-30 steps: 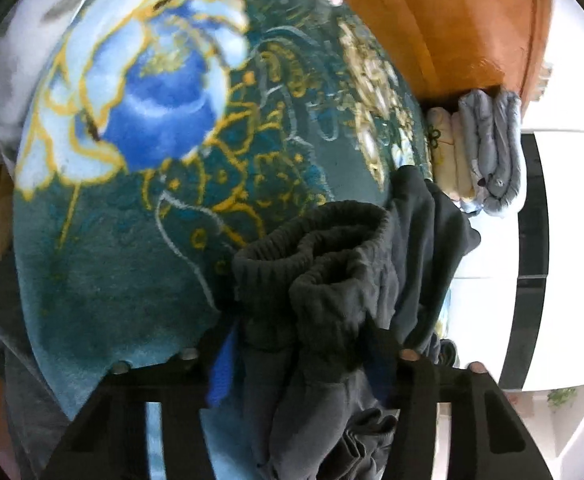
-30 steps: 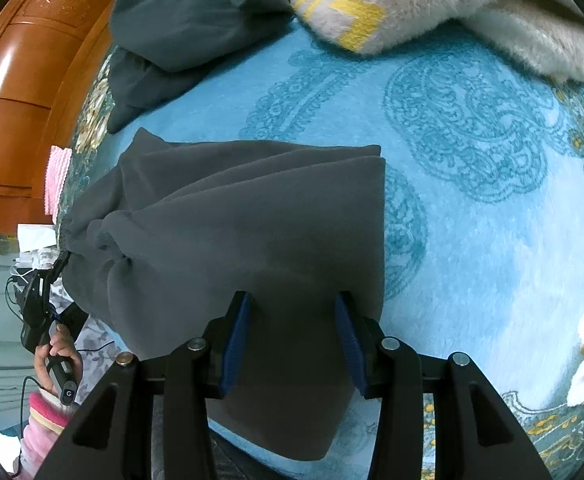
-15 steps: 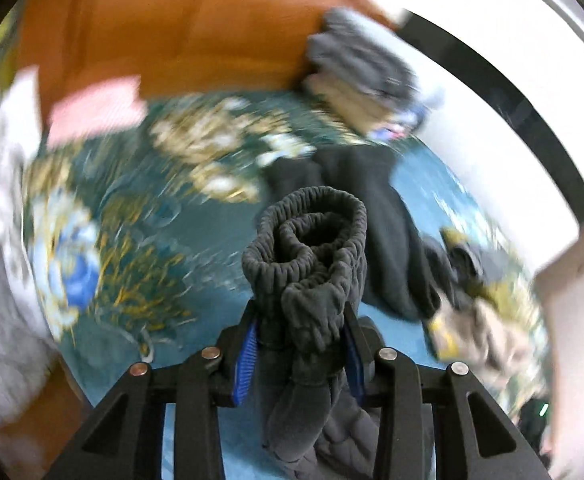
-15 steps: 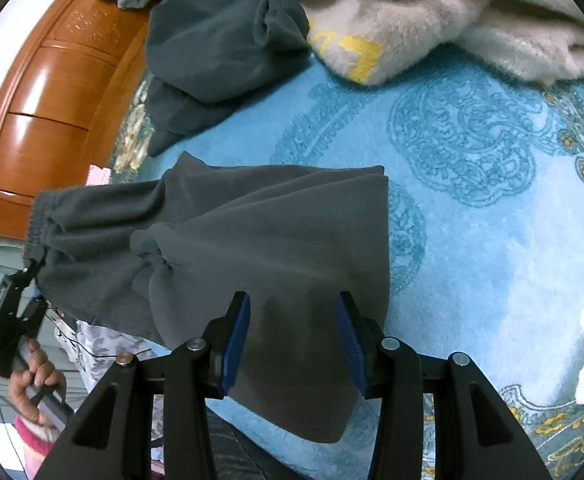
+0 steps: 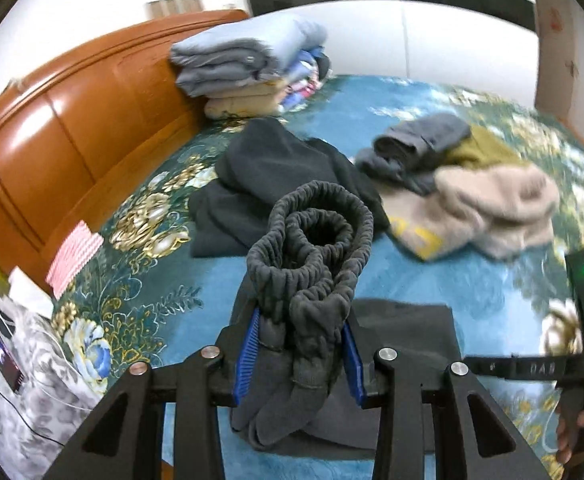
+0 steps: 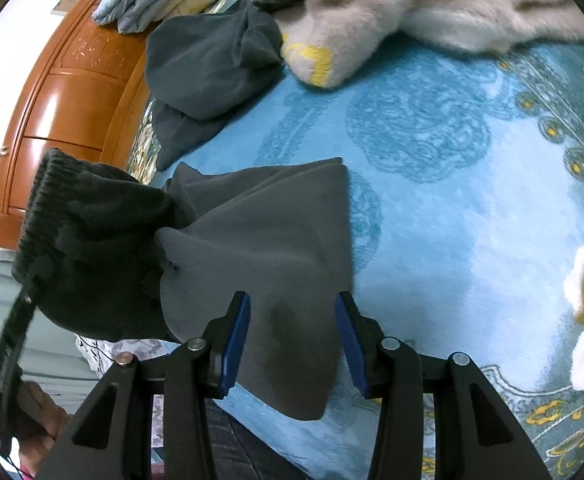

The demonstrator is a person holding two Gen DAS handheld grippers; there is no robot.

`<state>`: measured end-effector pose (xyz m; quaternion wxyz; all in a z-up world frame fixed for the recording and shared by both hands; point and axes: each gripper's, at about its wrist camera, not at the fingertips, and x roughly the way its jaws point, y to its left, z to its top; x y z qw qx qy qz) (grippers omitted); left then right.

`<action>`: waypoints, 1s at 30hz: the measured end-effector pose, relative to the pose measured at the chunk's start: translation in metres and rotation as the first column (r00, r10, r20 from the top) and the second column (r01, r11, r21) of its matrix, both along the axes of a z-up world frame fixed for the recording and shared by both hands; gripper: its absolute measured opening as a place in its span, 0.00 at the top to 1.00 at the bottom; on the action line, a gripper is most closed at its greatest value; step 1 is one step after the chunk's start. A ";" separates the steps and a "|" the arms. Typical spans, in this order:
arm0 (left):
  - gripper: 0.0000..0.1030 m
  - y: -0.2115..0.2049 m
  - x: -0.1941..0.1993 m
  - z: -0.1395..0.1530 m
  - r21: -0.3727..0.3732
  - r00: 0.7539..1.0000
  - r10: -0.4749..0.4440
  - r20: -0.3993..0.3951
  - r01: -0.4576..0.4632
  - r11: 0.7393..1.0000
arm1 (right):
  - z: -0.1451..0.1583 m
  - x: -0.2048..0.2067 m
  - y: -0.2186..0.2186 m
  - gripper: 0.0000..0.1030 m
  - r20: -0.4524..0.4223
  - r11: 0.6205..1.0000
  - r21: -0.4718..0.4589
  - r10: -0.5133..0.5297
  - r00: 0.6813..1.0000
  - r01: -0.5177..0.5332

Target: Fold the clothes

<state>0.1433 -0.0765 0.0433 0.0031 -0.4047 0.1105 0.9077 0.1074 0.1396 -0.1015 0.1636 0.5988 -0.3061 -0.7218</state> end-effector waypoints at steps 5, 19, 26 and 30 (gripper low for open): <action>0.57 0.025 0.003 -0.014 -0.045 0.998 -0.016 0.054 0.019 0.999 | -0.007 0.001 0.007 0.56 0.011 1.000 -0.007 -0.017 1.000 0.017; 0.42 0.042 0.015 0.007 0.104 0.992 -0.114 0.062 0.107 0.989 | -0.011 0.003 0.017 0.56 0.014 0.999 -0.002 -0.040 0.999 0.040; 0.37 -0.054 -0.005 -0.014 0.255 0.973 0.163 0.165 -0.202 0.946 | 0.016 0.001 0.025 0.46 -0.079 0.998 -0.049 -0.044 0.996 0.040; 0.37 -0.098 -0.016 -0.047 0.264 0.913 0.294 0.284 -0.369 0.891 | 0.025 -0.006 -0.001 0.43 -0.120 0.989 -0.140 0.026 0.992 -0.043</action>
